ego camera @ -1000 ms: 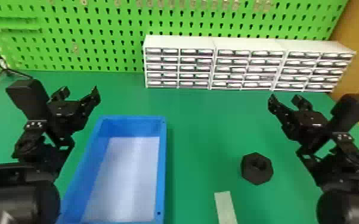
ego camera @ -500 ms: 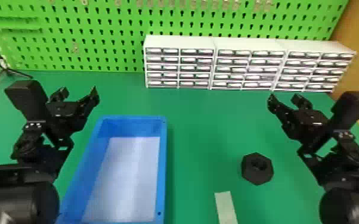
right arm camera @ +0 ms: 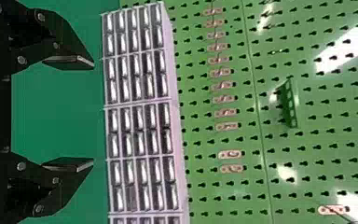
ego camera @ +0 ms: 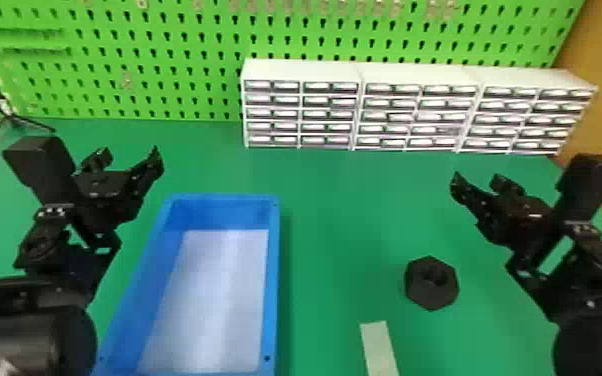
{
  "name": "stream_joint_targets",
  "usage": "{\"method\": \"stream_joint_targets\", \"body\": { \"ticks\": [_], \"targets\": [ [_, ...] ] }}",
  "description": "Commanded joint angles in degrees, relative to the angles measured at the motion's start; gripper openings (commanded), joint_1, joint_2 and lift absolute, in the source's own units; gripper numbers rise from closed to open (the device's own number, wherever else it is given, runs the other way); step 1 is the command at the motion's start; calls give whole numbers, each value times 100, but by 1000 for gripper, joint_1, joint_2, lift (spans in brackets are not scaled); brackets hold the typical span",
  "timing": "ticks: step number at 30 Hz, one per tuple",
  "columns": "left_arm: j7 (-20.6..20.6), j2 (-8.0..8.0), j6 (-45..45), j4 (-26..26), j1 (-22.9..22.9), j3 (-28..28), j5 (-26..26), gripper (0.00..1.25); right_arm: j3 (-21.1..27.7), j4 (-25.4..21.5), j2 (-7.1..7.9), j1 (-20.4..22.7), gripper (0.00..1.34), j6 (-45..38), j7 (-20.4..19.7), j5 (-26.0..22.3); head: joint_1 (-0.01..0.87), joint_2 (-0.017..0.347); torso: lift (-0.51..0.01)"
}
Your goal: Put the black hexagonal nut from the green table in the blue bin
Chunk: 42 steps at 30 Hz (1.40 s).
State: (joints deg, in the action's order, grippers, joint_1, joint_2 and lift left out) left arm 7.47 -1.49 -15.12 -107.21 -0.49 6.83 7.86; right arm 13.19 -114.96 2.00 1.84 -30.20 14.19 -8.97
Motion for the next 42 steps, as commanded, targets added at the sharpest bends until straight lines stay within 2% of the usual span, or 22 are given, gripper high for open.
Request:
{"method": "stream_joint_targets", "body": {
  "ticks": [1,6,15,29,34,42],
  "targets": [
    [0,0,0,-28,14,38,5,815,60,-360,28,115,813,-513,-4,27,692,8,-97],
    [0,0,0,-63,41,90,5,815,52,-738,-7,255,813,-1022,-206,53,692,8,-97],
    [0,0,0,-116,84,196,49,815,78,-1389,-200,440,813,-2147,-593,133,692,8,-97],
    [0,0,0,-177,225,398,252,815,131,-1995,-205,642,802,-3501,-760,308,692,8,-97],
    [0,0,0,-195,260,433,296,815,175,-2074,-205,703,802,-3782,-1006,53,692,8,-97],
    [0,0,-26,-195,287,451,348,815,271,-2101,-205,686,802,-4248,-1622,-676,692,8,-97]
  ]
}}
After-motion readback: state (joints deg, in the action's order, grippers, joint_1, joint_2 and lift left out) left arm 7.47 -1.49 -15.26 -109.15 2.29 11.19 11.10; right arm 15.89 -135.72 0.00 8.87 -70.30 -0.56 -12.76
